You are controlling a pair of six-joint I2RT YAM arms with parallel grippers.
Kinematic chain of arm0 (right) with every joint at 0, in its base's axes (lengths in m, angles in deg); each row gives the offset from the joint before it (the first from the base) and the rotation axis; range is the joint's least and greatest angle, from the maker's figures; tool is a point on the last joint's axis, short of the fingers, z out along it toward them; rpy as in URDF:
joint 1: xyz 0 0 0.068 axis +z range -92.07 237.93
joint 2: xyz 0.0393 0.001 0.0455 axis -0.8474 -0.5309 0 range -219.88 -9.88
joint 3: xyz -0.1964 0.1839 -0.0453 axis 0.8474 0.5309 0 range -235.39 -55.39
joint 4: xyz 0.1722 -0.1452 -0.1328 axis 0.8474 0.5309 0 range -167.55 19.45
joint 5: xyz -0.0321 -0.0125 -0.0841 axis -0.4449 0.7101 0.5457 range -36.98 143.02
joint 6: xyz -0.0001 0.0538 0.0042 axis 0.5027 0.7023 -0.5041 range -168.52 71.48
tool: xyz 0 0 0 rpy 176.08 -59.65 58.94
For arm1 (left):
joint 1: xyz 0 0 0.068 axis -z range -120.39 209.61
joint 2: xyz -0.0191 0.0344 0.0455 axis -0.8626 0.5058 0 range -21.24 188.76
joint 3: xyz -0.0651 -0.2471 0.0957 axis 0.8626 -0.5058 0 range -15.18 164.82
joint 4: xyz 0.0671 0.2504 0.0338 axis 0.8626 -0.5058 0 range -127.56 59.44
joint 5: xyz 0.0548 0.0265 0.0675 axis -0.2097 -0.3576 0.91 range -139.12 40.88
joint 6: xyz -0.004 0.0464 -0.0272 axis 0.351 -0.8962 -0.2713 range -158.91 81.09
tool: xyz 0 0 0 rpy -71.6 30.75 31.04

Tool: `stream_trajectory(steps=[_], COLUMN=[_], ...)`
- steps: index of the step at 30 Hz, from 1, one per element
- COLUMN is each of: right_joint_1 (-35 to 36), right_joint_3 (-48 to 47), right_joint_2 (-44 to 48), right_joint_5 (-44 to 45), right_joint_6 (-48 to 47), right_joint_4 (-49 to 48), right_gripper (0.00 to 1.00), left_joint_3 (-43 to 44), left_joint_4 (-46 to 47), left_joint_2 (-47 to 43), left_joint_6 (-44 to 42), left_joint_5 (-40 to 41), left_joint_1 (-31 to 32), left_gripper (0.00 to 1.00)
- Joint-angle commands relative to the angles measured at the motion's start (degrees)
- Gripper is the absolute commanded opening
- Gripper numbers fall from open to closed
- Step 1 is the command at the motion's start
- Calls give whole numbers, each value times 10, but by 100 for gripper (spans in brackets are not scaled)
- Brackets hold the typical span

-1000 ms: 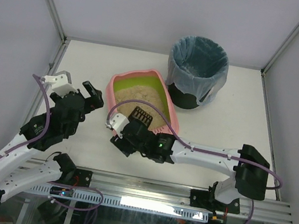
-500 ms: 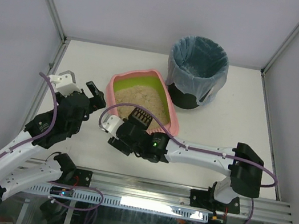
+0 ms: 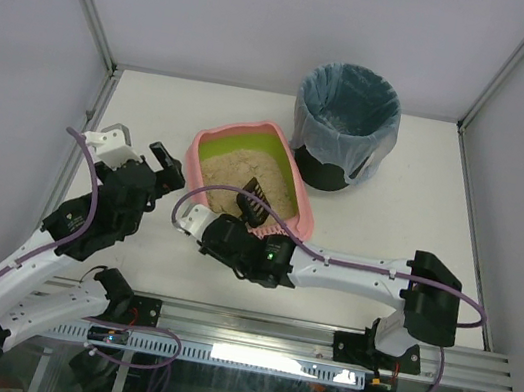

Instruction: Clean the litter box

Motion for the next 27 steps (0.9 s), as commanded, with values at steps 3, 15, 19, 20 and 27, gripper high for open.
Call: stream_trajectory(steps=[3,15,19,20,27], right_joint_1=[4,-38,-94,-109,-236], right_joint_3=[-9,52,85,94,96], right_joint_2=[43,152,207,221,262], right_joint_5=[74,109,32,5,-145], right_joint_6=[5,54,94,102,174], right_joint_4=[-38,-94,-127,-135,-154], right_gripper=[17,0,0,0,0], left_joint_3=[12,32,19,11,-24], left_joint_4=[6,118,229,254,390], left_joint_2=[-2,15,13,14,39], left_joint_6=[-12,-191,-304,-331,-438], left_joint_5=[20,-11,-95,-129,-273], left_joint_1=[2,1,2,2,1], left_gripper=[99,99,99,99,99])
